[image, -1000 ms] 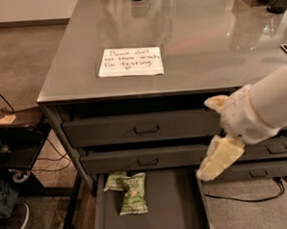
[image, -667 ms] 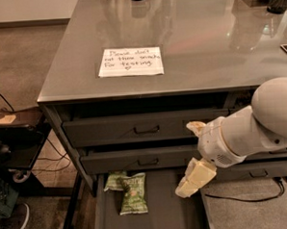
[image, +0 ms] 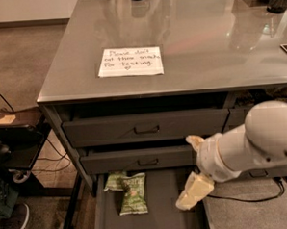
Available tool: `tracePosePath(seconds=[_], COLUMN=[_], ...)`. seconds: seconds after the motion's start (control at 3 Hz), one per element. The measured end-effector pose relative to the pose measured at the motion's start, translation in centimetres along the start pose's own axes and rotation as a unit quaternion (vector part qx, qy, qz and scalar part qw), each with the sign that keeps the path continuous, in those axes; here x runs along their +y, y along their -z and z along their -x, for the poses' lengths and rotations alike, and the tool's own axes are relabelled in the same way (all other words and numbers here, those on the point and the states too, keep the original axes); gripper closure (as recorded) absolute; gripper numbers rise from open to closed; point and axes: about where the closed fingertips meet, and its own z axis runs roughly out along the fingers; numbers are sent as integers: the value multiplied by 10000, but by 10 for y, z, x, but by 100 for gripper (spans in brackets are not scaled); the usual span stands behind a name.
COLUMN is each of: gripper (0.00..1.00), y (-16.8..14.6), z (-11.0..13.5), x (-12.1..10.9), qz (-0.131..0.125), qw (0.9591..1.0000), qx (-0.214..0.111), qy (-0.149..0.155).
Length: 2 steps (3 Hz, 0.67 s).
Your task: Pick green jalapeno chip bag from bottom drawer and place on counter
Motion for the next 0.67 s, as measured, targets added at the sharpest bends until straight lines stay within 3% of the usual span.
tracePosePath(seconds=[0.67], gripper=[0], y=[-144], z=[-91], x=[38], qz=[385], qw=[9985], qx=[81], qy=[385])
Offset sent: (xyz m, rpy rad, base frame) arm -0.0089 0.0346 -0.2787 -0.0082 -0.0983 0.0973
